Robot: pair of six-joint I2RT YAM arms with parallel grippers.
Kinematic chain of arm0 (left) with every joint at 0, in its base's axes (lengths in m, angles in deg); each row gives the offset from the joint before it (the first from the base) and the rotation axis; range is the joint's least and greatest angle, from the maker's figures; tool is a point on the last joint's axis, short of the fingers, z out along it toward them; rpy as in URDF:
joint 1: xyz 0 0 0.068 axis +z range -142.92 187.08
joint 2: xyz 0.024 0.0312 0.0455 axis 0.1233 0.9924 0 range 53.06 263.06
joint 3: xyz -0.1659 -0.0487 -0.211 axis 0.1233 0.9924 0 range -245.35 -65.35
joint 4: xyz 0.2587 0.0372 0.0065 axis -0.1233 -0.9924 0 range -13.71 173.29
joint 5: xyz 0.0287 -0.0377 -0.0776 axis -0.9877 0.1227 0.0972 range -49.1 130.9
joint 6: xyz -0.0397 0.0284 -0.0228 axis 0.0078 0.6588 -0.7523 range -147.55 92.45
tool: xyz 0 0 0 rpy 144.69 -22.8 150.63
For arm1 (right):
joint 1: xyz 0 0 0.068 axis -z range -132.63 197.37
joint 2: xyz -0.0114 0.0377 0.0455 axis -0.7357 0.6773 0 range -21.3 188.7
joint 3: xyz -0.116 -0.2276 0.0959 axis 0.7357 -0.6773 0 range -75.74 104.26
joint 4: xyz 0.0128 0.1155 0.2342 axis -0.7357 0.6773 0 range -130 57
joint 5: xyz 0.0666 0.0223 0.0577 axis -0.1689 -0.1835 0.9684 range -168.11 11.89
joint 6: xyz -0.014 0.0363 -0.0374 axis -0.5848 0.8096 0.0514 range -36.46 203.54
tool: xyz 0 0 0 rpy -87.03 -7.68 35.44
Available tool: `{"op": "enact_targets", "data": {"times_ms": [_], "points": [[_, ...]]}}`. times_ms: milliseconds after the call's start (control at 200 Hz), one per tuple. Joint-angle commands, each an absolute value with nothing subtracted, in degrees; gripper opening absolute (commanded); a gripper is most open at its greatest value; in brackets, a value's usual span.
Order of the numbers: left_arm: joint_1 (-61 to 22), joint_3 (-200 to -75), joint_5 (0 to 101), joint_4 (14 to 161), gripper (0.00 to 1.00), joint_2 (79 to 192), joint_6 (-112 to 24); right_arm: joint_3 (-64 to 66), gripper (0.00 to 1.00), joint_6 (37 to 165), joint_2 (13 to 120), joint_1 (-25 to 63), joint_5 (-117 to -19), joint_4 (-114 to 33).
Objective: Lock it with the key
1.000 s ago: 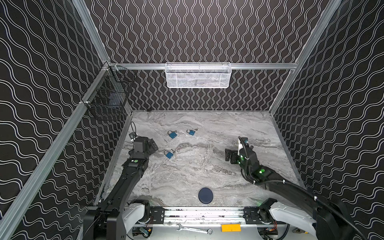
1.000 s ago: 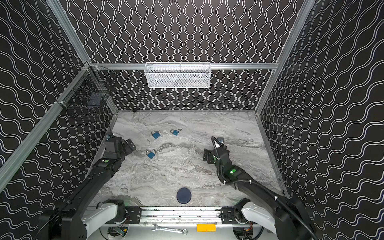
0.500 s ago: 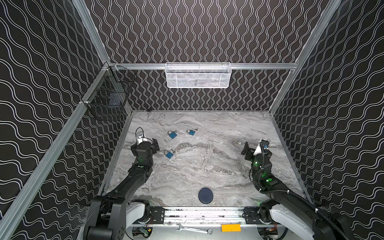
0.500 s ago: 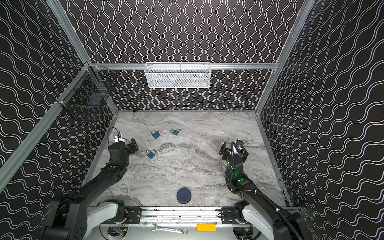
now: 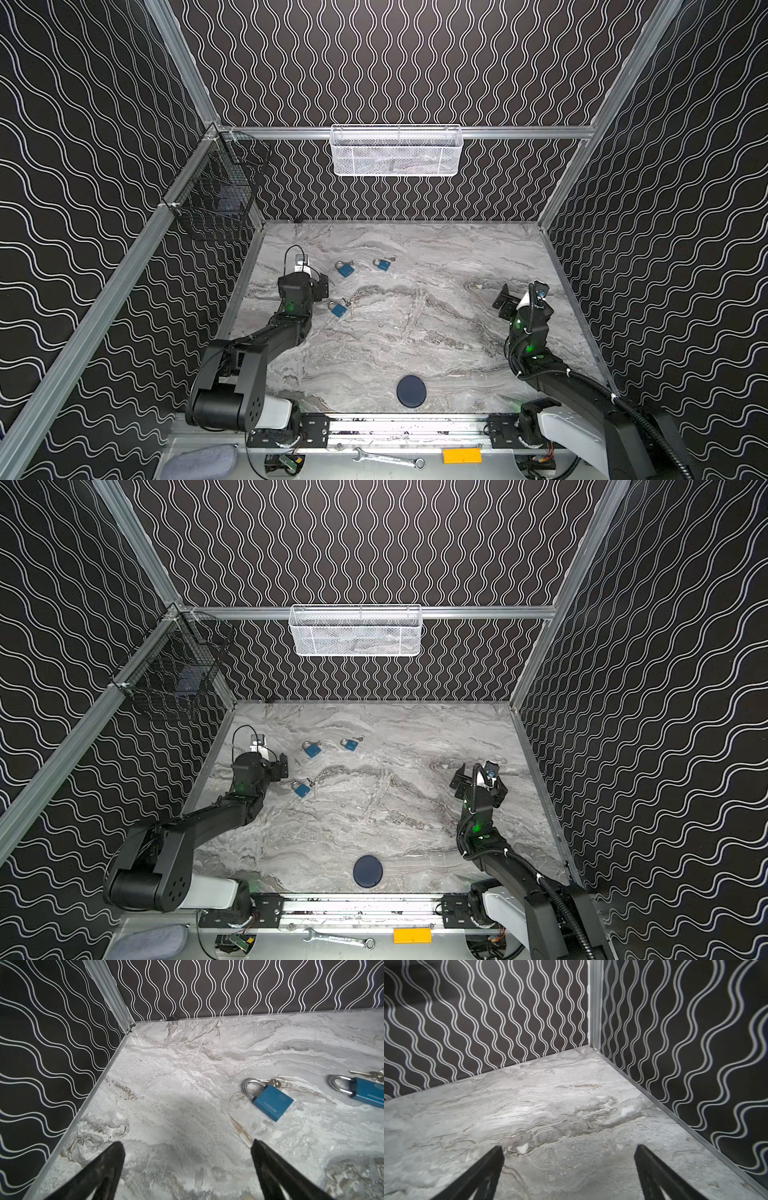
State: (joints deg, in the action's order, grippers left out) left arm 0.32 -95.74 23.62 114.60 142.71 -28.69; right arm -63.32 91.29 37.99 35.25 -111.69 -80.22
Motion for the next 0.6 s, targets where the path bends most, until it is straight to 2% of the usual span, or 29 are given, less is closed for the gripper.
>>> {"op": "enact_targets", "data": {"times_ms": [0,210,596], "points": [[0.4,-95.7,22.3,116.9,0.99,142.2,-29.2,-63.9,1.00,90.2,37.5,36.4,-112.0,-85.7],[0.4,-92.0,16.3,122.2,0.99,140.0,-30.3,-65.2,1.00,90.2,40.1,37.8,-113.7,-89.5],[-3.5,-92.9,18.0,122.9,0.99,141.2,-25.3,-68.6,1.00,86.6,51.6,39.6,-112.5,-108.0]]}}
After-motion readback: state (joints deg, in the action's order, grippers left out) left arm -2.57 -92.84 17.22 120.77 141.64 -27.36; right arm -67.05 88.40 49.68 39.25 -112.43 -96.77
